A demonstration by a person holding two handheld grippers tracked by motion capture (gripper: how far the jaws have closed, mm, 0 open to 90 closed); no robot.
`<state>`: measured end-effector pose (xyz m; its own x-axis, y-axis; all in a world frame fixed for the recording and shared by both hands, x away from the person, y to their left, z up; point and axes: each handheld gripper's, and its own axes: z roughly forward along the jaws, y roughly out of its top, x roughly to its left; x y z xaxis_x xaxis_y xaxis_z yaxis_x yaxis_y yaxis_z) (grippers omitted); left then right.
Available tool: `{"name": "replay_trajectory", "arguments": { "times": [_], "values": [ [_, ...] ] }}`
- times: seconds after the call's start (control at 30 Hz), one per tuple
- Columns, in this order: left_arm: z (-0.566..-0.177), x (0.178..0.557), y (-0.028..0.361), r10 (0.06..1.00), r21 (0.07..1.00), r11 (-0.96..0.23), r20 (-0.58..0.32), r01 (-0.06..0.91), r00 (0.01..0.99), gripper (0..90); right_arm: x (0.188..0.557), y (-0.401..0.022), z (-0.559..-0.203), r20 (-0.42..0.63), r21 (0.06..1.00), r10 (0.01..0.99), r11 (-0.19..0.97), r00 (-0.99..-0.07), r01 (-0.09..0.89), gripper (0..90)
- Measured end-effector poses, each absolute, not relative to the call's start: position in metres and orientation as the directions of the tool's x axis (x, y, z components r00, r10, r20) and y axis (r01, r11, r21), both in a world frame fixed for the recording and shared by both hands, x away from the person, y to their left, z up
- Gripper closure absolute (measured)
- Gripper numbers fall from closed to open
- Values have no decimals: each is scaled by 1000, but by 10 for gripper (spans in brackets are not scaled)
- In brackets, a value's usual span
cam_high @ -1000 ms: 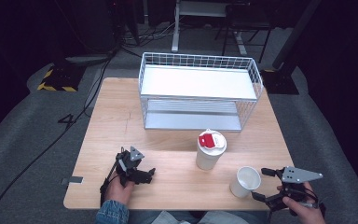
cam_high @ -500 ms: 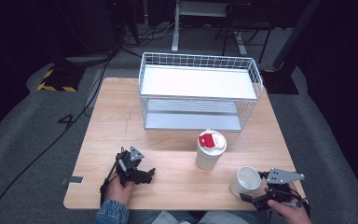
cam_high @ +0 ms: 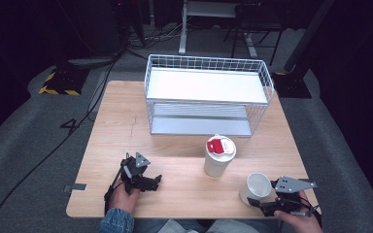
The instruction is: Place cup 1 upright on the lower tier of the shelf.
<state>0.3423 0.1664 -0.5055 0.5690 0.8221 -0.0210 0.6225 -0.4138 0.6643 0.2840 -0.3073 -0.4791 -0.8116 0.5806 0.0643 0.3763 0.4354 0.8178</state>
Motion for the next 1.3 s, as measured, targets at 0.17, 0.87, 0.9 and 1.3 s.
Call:
{"name": "replay_trajectory", "arguments": {
  "times": [0.17, 0.87, 0.9, 1.3],
  "values": [
    [-506, 342, 166, 822, 664, -413, -22, 623, 569, 0, 284, -307, -478, 65, 819, 573, 437, -817, 371, 223],
    [-506, 342, 166, 823, 664, -413, -22, 623, 568, 0, 294, -309, -446, 24, 854, 603, 403, -798, 330, 224],
    [-506, 342, 166, 823, 664, -413, -22, 623, 568, 0, 297, -308, -442, 19, 858, 615, 394, -789, 328, 224],
    [-506, 343, 166, 826, 664, -408, -24, 627, 563, 0, 322, -301, -418, -19, 855, 652, 404, -758, 326, 225]
  ]
}}
